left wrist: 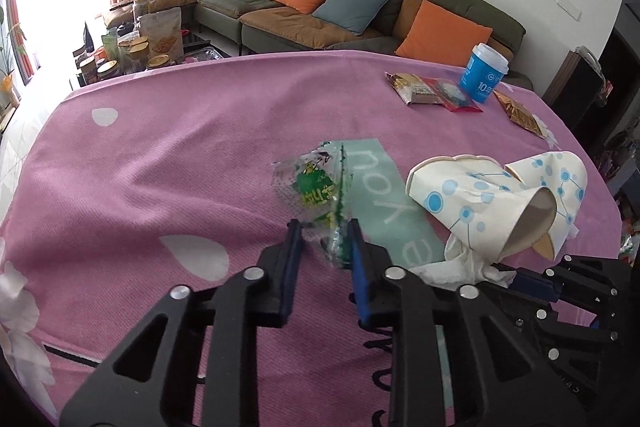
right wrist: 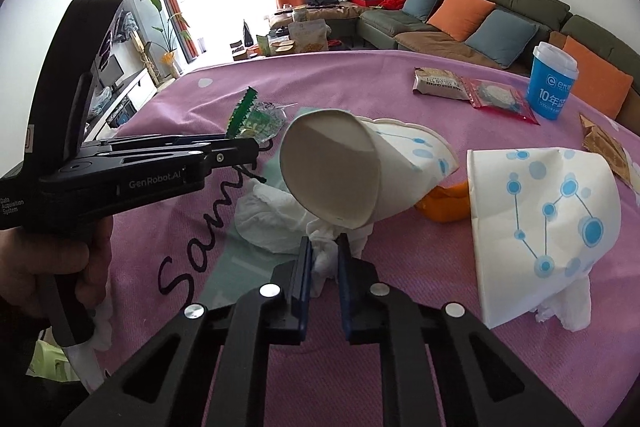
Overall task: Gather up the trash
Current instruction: 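Grasp the white tissue with the right tool while the left tool grasps a green-printed plastic wrapper, then carry the tissue and wrapper over the teal bin with both tools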
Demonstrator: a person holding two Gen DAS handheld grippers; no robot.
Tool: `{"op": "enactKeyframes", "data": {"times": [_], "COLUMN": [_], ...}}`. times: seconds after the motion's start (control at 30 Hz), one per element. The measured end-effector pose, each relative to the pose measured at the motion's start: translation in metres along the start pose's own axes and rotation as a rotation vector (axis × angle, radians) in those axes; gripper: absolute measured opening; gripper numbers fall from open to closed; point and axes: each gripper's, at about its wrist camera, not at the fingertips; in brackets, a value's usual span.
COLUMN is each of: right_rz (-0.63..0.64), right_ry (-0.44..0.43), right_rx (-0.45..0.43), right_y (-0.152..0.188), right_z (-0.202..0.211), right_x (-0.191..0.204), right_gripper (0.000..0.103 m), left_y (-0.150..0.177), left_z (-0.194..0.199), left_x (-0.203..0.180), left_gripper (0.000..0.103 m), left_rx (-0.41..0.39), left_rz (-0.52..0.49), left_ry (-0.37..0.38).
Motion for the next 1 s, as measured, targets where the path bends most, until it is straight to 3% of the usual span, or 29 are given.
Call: {"op": "enactKeyframes", "data": {"times": [0.07,0.17,0.43,0.87,1.0], "right_rz": [-0.022,-0.038,-0.052,-0.007,0.03], "right_ry": [-0.025,-0.049,-0.088,-0.111,-0.127], "right_rx": [-0.017,-0.027,-0.066,-0.163,-0.193], "right_y": [0.002,0.006,0.011,0.005,-0.004], "right_z": [0.006,0.014,0.044,0.081,0.087], "right_x": [-0.003,-0.004,-0.001,0.022,0.038], "right_gripper": [0.007,0.006,0.006,0.006,0.006], "left_y": [0.0,0.003,0.014,0.045,0.057], "left_z": [0.003,0.008,0.041,0.134,0.164], "left_x": [0.002,0.001,0.002,0.021,0.03], "left_gripper": [0.01,0.007,0.007,0.007,0.007], "left_rx": [-0.01,-0.023,-0.083,-0.224,-0.271], "left_rz": [0.009,0.013,0.008,0.024,0.035], "left_ry": [0.031,0.066,0.077,0.068,0.035]}}
Point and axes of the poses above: each gripper's, at about its wrist camera, not at the fingertips, and z roughly against the way its jaws point, x to its left, y to its underside, and after that the axes turned 10 degrees about -y, right-handed
